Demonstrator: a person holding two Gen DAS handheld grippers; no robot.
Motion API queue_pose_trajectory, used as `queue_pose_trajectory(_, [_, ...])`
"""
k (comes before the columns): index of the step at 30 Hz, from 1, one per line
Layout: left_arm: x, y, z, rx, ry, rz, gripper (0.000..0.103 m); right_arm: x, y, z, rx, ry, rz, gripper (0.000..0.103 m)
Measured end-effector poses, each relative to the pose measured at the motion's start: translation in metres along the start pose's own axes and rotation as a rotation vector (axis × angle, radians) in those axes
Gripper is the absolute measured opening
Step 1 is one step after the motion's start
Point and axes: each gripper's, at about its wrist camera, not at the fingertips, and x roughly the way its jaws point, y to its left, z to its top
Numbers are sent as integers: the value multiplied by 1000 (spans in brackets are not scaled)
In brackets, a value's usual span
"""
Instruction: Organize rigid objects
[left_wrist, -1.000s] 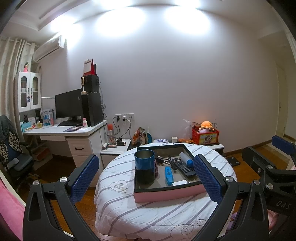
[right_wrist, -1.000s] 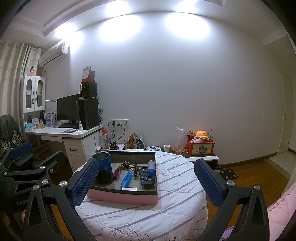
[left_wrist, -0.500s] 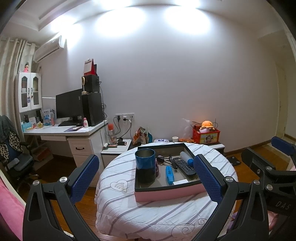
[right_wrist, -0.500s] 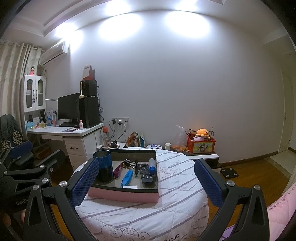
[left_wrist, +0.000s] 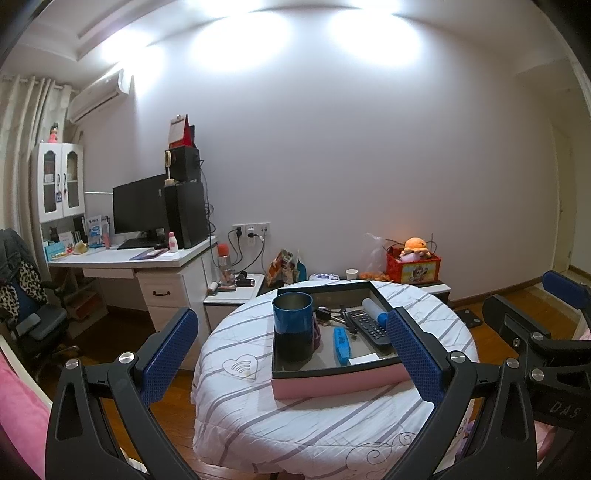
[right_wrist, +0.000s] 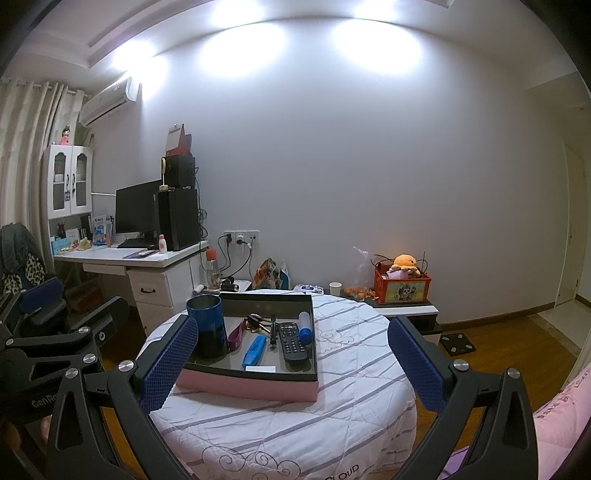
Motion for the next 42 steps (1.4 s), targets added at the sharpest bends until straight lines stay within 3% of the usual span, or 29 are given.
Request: queue_pose_trajectory(42, [1,1,-3,4,5,2,103,4,-2,-2,-6,9,-6,103])
